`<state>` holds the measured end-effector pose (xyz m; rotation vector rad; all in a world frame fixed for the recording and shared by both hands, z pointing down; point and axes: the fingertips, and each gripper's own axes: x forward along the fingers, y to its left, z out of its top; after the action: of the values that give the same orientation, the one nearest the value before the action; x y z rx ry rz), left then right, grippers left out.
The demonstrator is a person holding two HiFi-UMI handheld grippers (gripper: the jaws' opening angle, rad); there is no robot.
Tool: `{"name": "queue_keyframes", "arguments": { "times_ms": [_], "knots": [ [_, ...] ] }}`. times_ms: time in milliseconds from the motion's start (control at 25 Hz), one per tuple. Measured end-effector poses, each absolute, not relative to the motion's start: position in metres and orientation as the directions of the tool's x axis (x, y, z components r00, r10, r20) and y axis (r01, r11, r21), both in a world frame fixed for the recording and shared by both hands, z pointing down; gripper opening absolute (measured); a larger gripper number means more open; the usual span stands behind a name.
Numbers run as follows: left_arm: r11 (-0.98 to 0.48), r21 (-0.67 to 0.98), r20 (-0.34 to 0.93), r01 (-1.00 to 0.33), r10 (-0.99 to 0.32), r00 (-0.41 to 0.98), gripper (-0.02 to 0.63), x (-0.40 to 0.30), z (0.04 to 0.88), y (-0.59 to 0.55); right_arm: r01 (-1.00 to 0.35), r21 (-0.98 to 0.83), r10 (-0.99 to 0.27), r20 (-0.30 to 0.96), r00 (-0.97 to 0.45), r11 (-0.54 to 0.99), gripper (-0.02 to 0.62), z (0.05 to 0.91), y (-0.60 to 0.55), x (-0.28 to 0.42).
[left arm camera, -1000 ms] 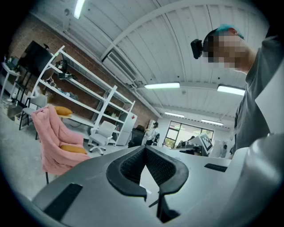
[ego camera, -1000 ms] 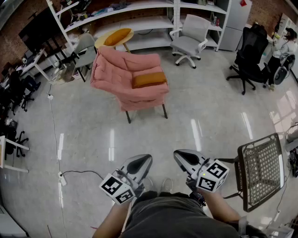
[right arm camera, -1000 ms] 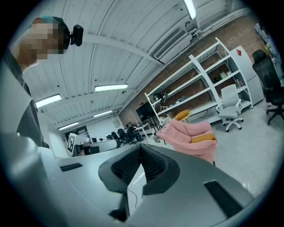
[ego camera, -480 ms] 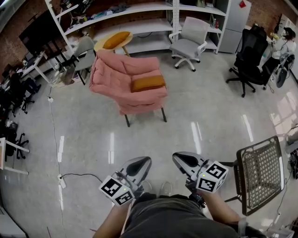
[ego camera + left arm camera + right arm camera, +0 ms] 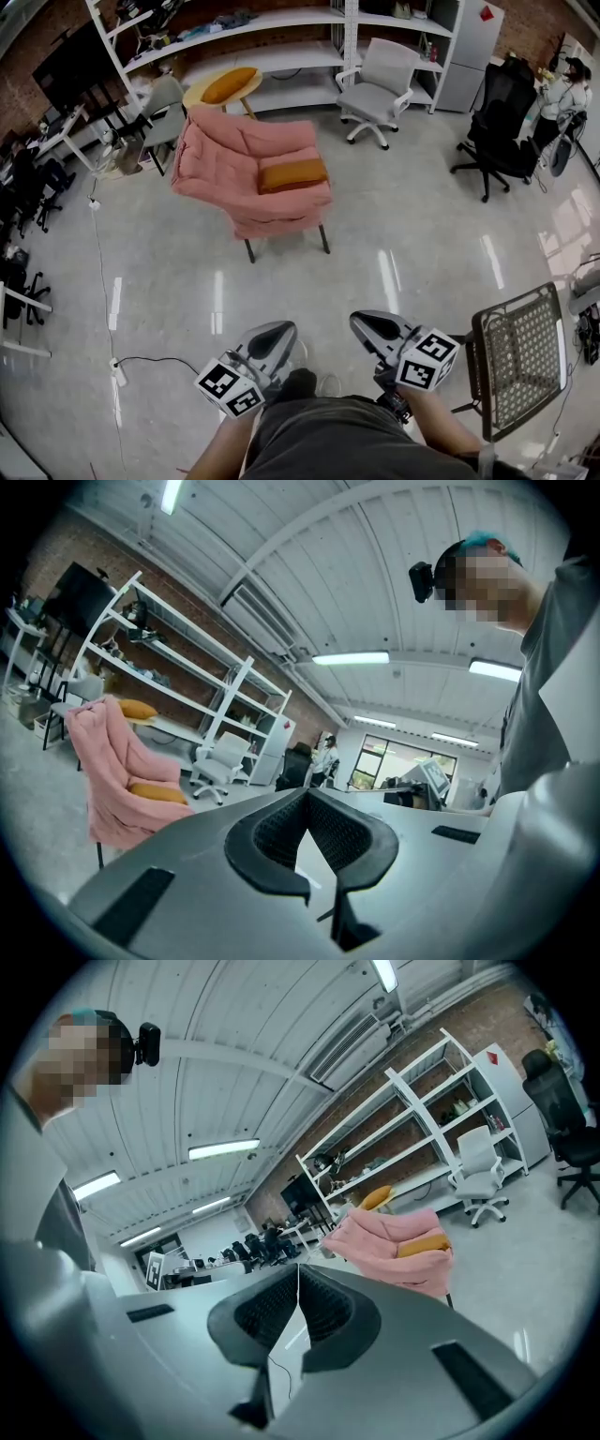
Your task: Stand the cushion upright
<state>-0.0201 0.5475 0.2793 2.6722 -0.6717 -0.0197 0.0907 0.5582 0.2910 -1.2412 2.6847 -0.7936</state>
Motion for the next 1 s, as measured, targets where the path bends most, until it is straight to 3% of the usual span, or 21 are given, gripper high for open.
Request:
{"name": "queue_keyframes", "arguments": {
  "times_ms": [1000],
  "knots": [
    [-0.829, 0.424, 0.091, -0.364, -0.361, 0.928, 0.011, -0.069, 0.31, 0.215, -0.743, -0.519, -0.756, 0.25, -0.605, 0.423, 0.017, 0.322, 0.236, 0.046]
  ]
}}
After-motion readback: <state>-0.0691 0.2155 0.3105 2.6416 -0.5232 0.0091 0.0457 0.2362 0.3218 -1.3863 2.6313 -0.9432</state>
